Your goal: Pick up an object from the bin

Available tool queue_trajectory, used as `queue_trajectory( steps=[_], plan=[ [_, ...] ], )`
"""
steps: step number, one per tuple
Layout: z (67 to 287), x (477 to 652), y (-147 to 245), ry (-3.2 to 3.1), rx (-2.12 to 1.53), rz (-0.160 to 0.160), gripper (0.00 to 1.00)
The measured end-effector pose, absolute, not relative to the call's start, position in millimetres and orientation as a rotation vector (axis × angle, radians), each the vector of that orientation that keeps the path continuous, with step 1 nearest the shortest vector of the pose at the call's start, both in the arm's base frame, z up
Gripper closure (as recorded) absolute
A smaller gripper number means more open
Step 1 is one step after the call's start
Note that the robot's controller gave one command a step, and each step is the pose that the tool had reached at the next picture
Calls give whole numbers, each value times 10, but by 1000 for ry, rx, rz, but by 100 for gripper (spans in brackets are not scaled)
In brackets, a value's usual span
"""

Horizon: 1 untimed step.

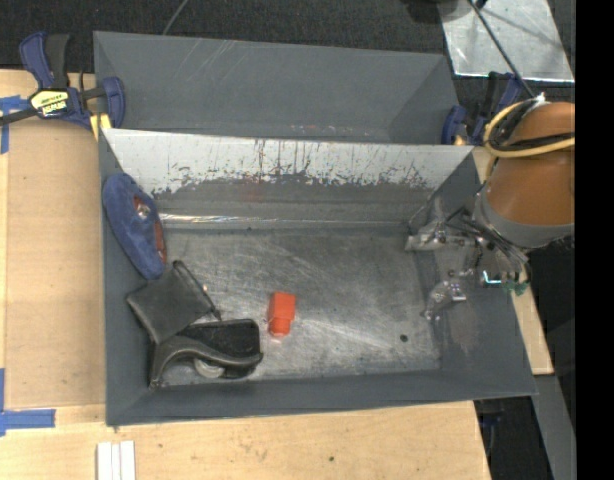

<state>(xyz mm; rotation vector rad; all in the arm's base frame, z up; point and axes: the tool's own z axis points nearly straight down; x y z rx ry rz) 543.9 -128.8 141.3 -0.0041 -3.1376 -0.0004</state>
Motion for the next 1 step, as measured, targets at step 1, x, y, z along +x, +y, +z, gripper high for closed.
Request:
queue_trajectory(
  steps=[1],
  plan=[
    [802,6098,-999,-3145,141,2,0]
  ],
)
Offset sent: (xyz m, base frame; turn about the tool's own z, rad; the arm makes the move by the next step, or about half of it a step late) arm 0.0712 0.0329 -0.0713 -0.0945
